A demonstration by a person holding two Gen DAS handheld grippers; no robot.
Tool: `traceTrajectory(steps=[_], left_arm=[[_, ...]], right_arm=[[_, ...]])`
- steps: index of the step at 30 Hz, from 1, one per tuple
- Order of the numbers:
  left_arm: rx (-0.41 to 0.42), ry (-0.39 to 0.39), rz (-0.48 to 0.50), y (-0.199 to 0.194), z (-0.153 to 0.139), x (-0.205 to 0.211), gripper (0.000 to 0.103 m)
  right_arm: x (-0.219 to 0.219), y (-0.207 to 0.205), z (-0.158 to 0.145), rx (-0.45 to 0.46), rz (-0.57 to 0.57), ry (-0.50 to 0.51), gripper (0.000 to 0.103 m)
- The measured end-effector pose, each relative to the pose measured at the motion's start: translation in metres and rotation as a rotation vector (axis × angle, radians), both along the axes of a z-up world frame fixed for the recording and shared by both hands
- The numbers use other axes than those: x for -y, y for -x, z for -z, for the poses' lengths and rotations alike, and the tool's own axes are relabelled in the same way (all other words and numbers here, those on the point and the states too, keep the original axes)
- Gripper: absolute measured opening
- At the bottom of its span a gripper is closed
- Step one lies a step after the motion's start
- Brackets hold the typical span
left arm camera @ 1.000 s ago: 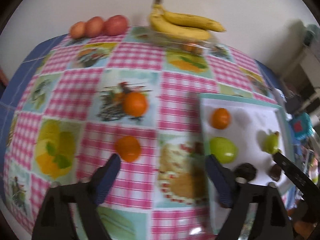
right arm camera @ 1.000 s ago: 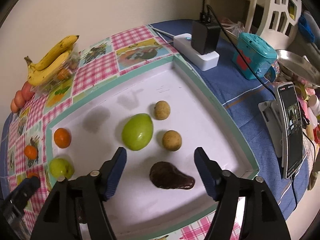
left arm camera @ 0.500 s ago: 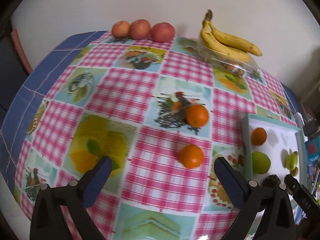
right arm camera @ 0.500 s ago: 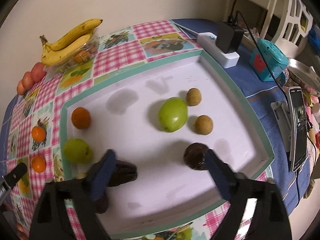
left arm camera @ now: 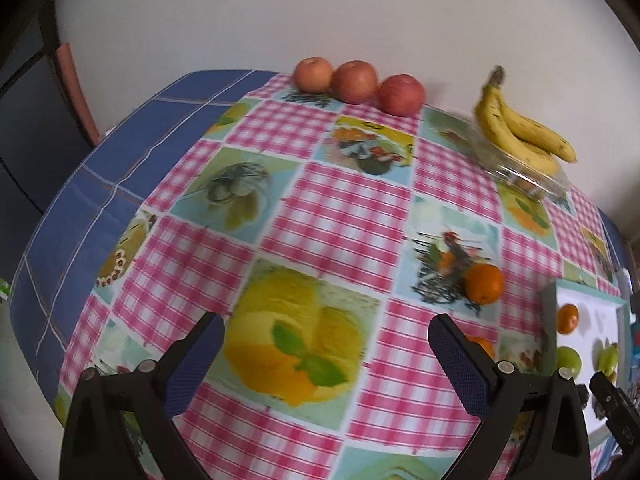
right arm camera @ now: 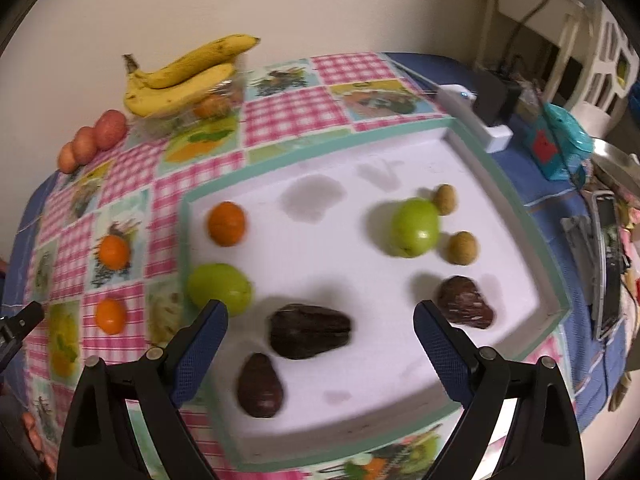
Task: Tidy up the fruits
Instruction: 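Withdraw both open tools from the tray toward the orange mandarins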
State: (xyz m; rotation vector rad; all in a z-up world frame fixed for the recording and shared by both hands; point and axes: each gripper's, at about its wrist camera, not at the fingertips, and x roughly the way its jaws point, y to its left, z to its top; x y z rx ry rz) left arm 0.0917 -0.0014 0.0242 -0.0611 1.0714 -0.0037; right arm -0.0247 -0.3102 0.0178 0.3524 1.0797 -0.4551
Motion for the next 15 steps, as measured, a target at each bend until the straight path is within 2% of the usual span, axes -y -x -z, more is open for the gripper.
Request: traceTrajectory(steps=[6,15], left_arm=[[-0.004,-0.022,-0.029,-0.008,0.003,-0.022,0.103],[-0.064,-0.031,-0.019,-0.016,0.021,-0.026,0.103]], right_arm=[[-0.03,-0.02,-0.005,0.014,-0.073,-0.01,0.094],[-0.085,-0.05,0.0,0.015,-0.187,-0.034,0.094]])
